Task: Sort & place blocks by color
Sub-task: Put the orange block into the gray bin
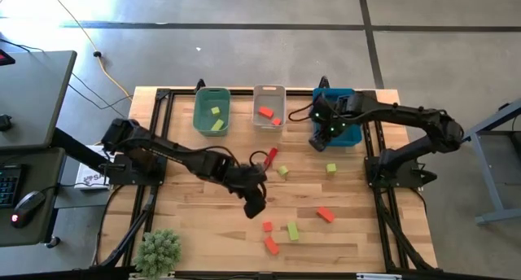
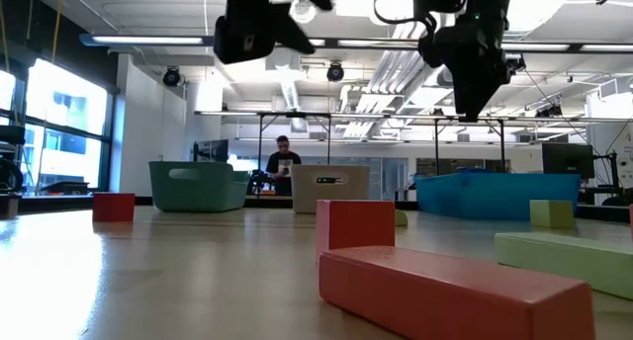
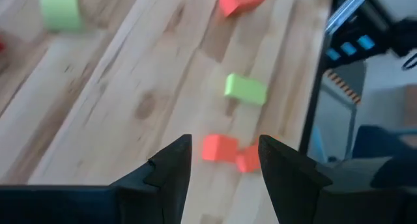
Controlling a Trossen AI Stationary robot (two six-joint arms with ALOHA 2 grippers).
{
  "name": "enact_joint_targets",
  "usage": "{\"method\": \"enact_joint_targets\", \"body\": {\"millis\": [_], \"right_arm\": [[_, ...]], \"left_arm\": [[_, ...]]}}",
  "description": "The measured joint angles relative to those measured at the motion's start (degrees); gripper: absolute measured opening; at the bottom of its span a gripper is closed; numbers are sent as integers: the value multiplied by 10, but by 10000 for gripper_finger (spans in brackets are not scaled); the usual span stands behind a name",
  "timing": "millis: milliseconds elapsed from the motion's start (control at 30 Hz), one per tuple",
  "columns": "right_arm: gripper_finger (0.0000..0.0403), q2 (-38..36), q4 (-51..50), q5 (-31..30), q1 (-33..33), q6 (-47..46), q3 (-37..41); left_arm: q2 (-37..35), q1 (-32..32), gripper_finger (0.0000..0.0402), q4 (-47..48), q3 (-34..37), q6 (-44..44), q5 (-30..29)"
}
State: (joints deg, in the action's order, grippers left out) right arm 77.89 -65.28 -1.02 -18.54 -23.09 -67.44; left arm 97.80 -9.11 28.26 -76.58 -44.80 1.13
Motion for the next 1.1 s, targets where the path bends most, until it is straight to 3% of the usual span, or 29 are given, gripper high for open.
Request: {"method": "enact_joint_targets", "body": {"millis": [400,633,900,1100], "right_arm": [[188,0,1,-4,37,-11,0],[188,0,1,-33,52,-24,0],[188,0,1,-33,71,-31,0],[188,0,1,-33,82,-40,0]], "left_arm": [[0,-59,168,-61,0,37,-6],[11,-82,169,-60,0,41,-44],[53,-73,219,-59,0,-10,-28],[97,-83,242,-99,0,21,-31]]}}
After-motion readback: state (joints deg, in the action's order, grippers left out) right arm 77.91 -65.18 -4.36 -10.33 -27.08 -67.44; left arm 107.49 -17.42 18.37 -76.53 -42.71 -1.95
